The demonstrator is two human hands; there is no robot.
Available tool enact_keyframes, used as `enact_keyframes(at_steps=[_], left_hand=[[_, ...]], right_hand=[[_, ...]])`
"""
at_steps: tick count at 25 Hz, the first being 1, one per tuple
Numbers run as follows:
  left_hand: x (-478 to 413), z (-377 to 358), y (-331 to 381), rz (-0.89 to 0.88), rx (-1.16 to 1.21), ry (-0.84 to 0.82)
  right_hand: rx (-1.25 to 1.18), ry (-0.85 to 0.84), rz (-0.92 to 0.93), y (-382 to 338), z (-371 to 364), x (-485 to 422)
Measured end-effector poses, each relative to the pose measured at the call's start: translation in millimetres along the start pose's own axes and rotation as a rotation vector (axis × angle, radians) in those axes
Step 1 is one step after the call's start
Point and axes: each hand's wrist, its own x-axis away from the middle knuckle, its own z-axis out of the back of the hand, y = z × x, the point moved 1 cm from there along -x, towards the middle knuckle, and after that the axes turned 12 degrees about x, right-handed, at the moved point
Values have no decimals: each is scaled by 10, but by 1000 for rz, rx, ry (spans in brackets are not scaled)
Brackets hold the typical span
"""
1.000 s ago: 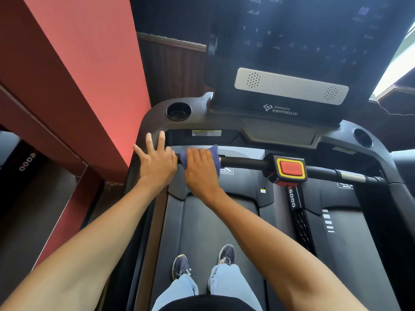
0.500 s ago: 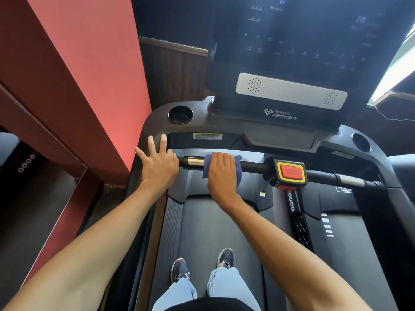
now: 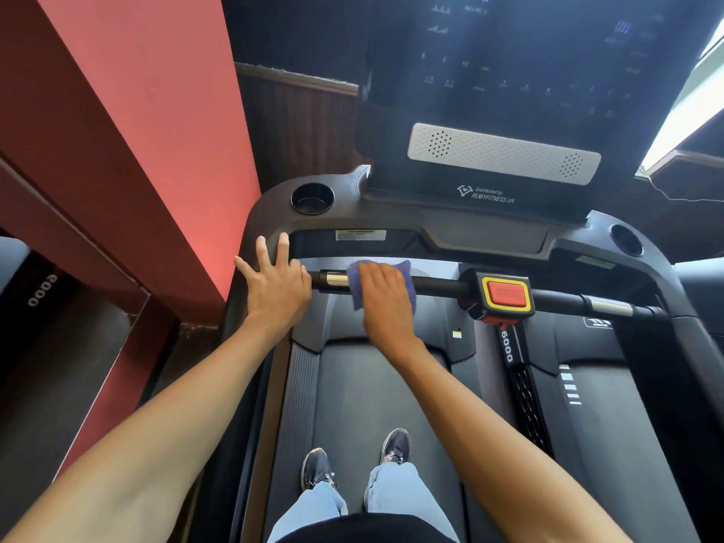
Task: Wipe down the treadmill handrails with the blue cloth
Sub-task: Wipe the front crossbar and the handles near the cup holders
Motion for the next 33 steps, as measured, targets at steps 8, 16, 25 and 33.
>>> enact_keyframes(at_steps=[8,16,25,33], left_hand=[[-10,-37,14,13,-41,-16],[-6,-24,2,10,23,11],[8,-65,-17,2,-52,-26],[-73,-137,-25,-173,44,-23]], right_hand=[[-109,1,39,-724,-98,-190],[44,-9,-9,106,-70,91],[-357,-110,70,-663,86,-247],[-288,72,-118,224,122,193]])
